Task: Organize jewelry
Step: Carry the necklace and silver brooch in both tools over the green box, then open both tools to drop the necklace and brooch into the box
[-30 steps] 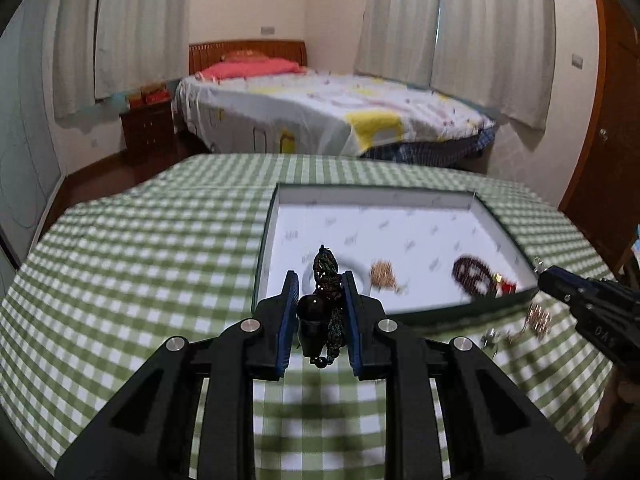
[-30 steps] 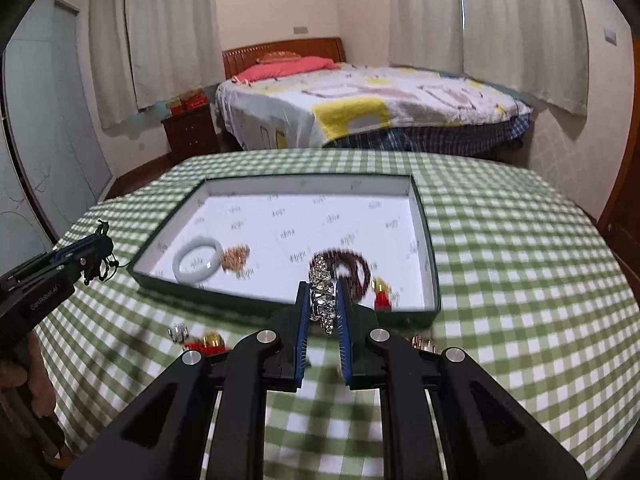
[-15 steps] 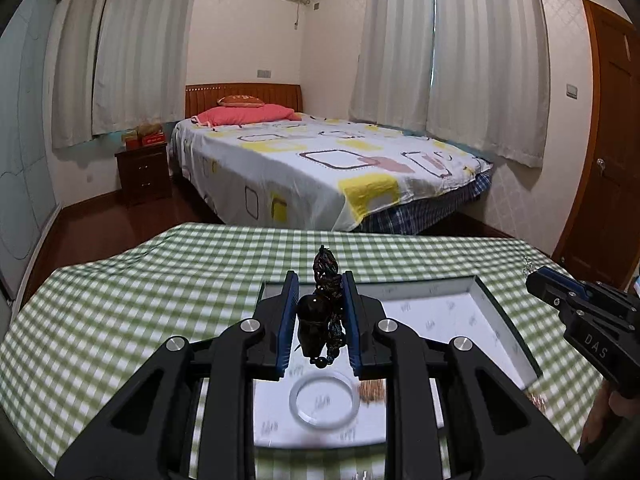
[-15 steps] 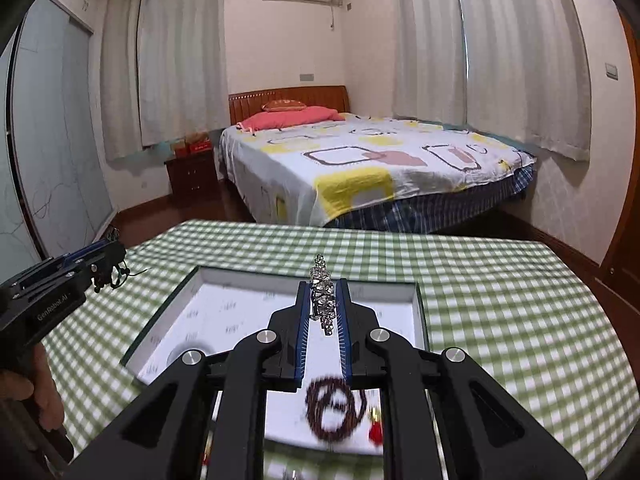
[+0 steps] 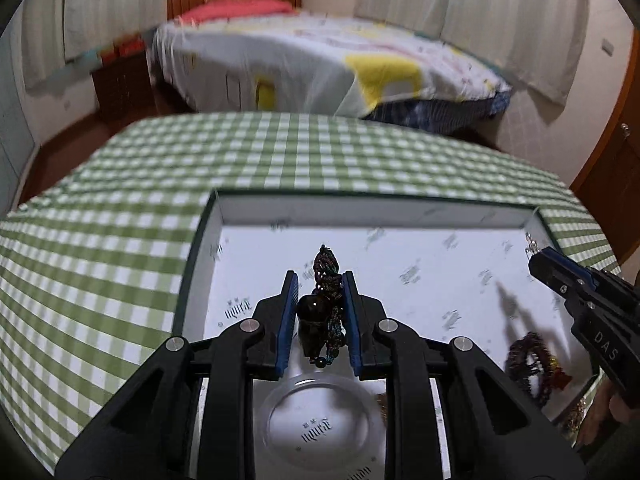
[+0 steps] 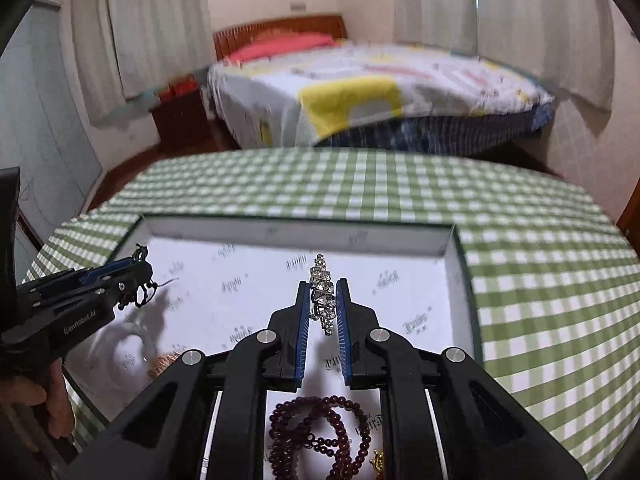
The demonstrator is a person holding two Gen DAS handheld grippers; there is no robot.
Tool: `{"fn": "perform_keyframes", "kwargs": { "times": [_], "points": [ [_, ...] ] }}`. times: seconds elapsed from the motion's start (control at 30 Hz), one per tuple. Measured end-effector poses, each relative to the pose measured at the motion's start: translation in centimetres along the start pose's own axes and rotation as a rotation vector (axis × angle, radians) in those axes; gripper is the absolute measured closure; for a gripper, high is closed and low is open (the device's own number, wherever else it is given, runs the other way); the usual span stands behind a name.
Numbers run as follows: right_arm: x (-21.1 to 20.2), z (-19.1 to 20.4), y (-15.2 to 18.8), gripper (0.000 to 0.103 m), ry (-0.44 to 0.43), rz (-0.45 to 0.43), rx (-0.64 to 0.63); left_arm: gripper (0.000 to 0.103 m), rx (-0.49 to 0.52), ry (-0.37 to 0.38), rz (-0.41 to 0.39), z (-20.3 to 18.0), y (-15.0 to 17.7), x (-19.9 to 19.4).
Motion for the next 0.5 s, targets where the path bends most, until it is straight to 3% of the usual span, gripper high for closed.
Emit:
{"fn": "perform_keyframes", "kwargs": {
  "times": [0.17, 0.3, 0.37, 0.4, 0.47, 0.5],
  "points": [
    [1.7, -0.3, 0.5, 0.089, 0.006, 0.074, -0.001, 0.08, 0.028, -0.009, 0.074, 0.1, 0.3, 1.6],
    [2.4, -0.7, 1.0, 0.088, 0.012, 0.118, 0.023, 0.059, 0.031, -0.005, 0.098, -0.1, 0.2, 2.1],
    [2.4, -0.7, 1.2, 0.087, 0.013, 0.126, 0.029, 0.054, 0.03, 0.0, 0.099, -0.1, 0.1, 2.2],
    [2.4, -0.7, 1.2, 0.084, 0.014, 0.127, 0.029, 0.053, 0.03, 0.0, 0.099, -0.1, 0.1, 2.1],
    [2.4, -0.8, 1.1, 0.058, 0.019, 0.129, 0.032, 0.05, 0.031, 0.001, 0.106, -0.1, 0.1, 2.3],
    [2.2, -0.7, 1.1, 0.057, 0.021, 0.121, 0.028, 0.05, 0.028, 0.002, 0.108, 0.0, 0.2, 2.2]
  ]
}}
Point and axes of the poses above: each gripper's, at about its wrist camera, not at the fingertips, and x roughly the way its jaws point, z to its left, y to its underside, the point moved 3 cm from there along x, roughly the way its jaws point, and after that the axes turned 13 degrees about -y, right-handed, at the moved point
